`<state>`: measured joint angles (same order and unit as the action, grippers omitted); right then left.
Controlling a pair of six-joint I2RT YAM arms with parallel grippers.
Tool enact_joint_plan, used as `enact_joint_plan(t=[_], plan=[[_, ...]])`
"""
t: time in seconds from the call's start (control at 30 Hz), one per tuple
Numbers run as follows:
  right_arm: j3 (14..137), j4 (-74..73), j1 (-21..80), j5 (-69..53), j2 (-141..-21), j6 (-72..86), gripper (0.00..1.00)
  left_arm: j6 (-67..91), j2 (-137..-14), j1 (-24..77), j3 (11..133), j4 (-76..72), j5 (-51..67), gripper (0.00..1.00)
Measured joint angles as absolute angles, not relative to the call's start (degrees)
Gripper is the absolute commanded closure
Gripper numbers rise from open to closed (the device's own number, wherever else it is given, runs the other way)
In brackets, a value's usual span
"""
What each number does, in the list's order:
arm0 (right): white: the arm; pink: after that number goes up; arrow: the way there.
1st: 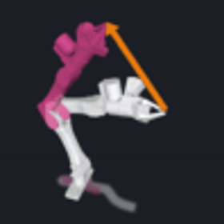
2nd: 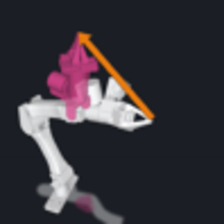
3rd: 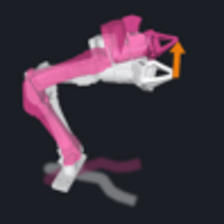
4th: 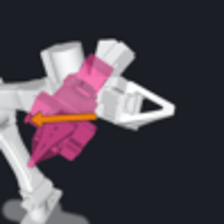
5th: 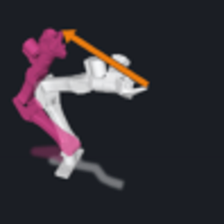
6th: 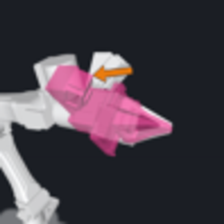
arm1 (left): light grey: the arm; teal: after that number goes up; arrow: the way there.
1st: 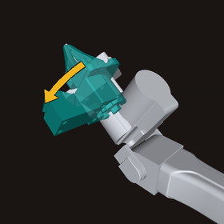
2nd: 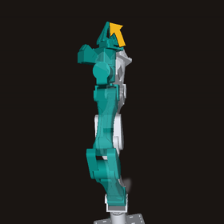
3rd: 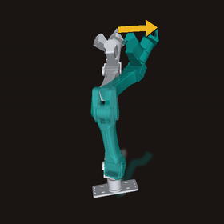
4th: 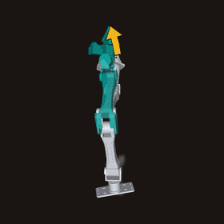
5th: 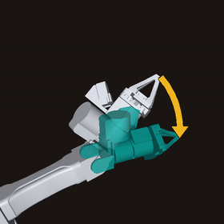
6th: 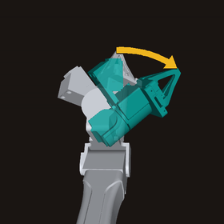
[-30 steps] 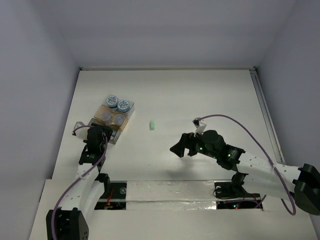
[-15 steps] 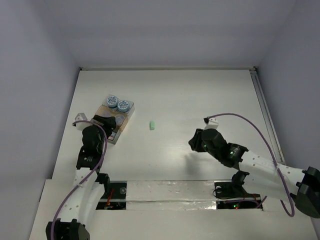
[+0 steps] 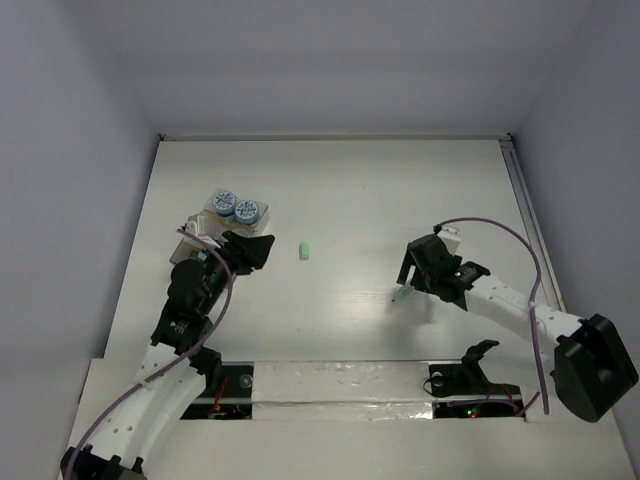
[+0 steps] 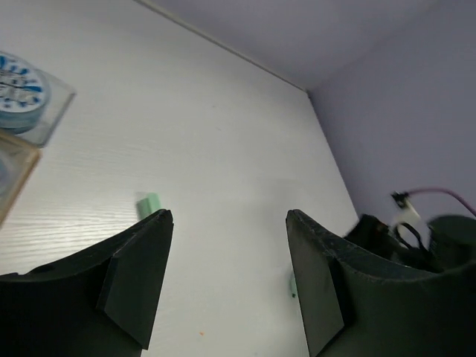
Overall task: Sort the stationery into containers
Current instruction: Pick up the pen from the center of the board.
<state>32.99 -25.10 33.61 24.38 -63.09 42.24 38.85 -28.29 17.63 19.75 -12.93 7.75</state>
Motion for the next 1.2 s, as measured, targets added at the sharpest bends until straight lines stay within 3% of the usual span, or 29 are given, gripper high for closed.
enact_joint_plan(t=[0.27,0.4,0.43,0.6,0.83,1.03,1.2], plan=[[35.2,-23.1,33.1,18.1,-71.7,41.7,0.27,38.2,-28.5,22.6,16.0,-19.4,10.0,0.41],[37.3,-21.0,33.1,15.2,-77.6,40.4,0.45,38.2,-29.6,23.5,14.1,-20.9,10.5,0.41],[38.5,-20.1,33.1,14.3,-79.5,39.5,0.45,38.2,-29.7,23.7,13.9,-21.2,10.6,0.41],[44.5,-13.9,35.2,9.1,-87.3,34.8,0.39,37.9,-29.6,24.3,13.8,-22.1,10.7,0.41],[55.3,-9.8,43.5,2.5,-98.0,27.5,0.40,37.7,-28.6,24.4,13.8,-22.0,10.3,0.41],[55.7,-9.9,43.9,2.0,-97.3,26.1,0.30,37.8,-27.9,24.4,13.2,-21.2,10.2,0.41],[53.5,-10.6,43.3,6.8,-88.2,26.0,0.25,37.8,-28.0,24.6,13.1,-20.9,10.2,0.41]])
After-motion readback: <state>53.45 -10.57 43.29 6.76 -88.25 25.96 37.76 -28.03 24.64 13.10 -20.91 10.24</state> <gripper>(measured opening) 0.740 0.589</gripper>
